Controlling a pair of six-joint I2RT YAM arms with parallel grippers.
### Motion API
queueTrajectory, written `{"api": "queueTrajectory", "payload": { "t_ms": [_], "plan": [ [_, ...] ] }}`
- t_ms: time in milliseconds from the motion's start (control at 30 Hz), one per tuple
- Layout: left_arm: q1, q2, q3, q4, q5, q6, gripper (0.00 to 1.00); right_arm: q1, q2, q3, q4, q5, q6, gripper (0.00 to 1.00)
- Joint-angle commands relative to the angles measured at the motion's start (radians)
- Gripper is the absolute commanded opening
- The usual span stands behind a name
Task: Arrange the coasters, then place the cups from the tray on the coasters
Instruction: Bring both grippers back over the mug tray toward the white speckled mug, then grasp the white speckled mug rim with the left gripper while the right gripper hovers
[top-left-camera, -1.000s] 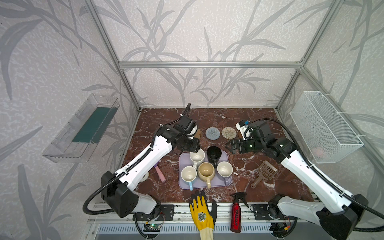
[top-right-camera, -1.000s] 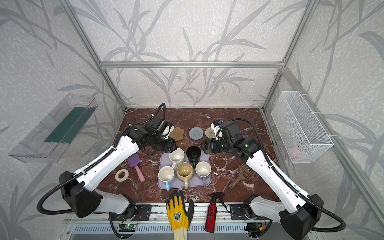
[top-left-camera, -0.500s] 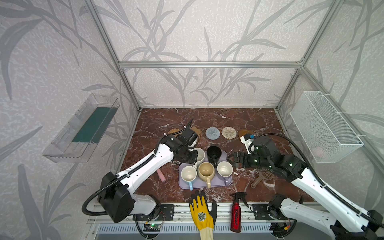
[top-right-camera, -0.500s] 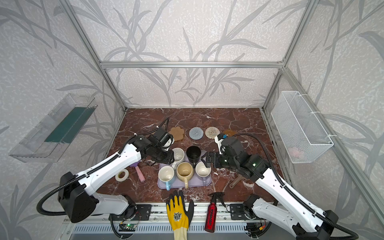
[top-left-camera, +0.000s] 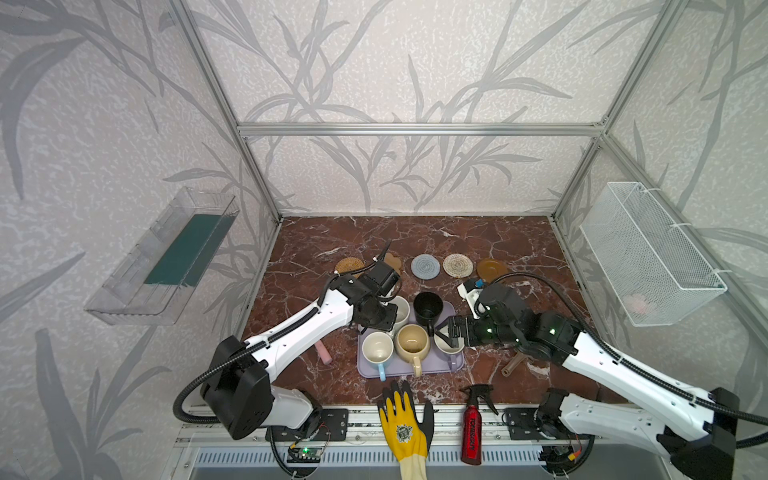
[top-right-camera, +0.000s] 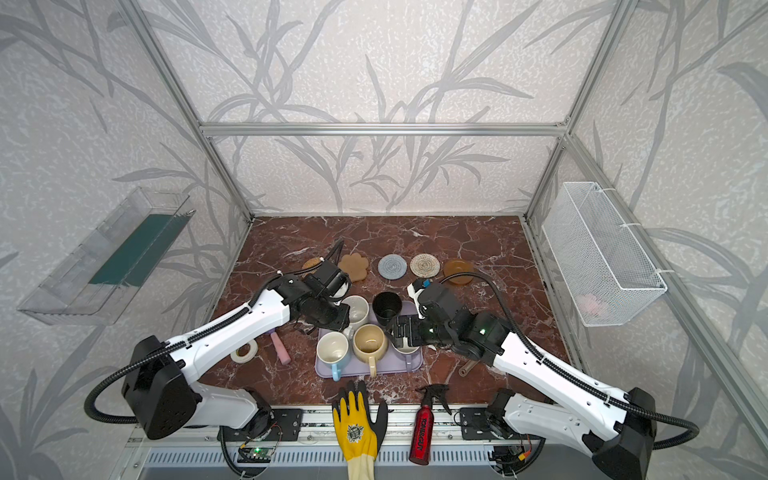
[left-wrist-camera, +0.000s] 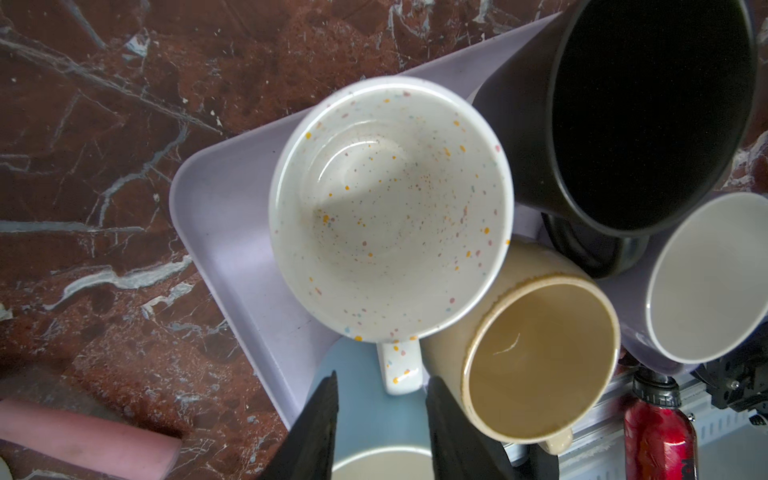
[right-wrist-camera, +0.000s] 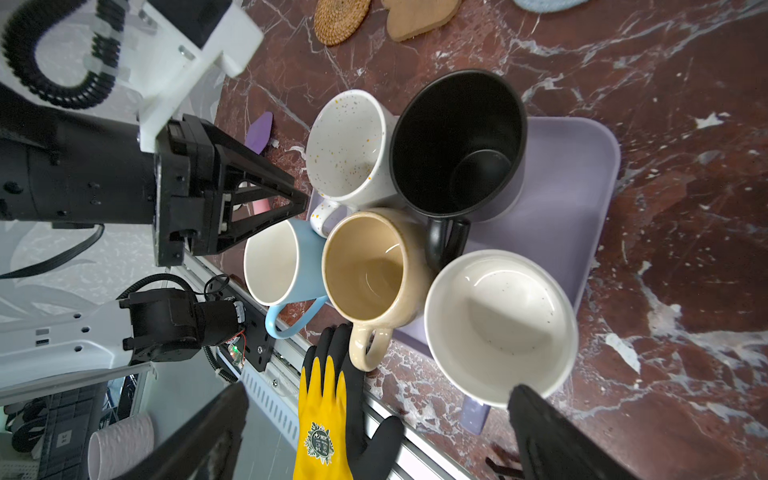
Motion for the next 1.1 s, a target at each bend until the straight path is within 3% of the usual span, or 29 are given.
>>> {"api": "queueTrajectory", "payload": {
  "t_ms": [0, 1067],
  "plan": [
    [-0.016, 0.025, -0.001, -0.003, -0.023, 0.016, 0.39, 0.015, 0.011, 0.002, 0.040, 0.025, 0.005, 0.97],
    [-0.094, 0.174, 0.031, -0.003, -0.145, -0.053, 0.29, 0.056, 0.049, -0.004, 0.031, 0.098, 0.034, 0.97]
  ]
}}
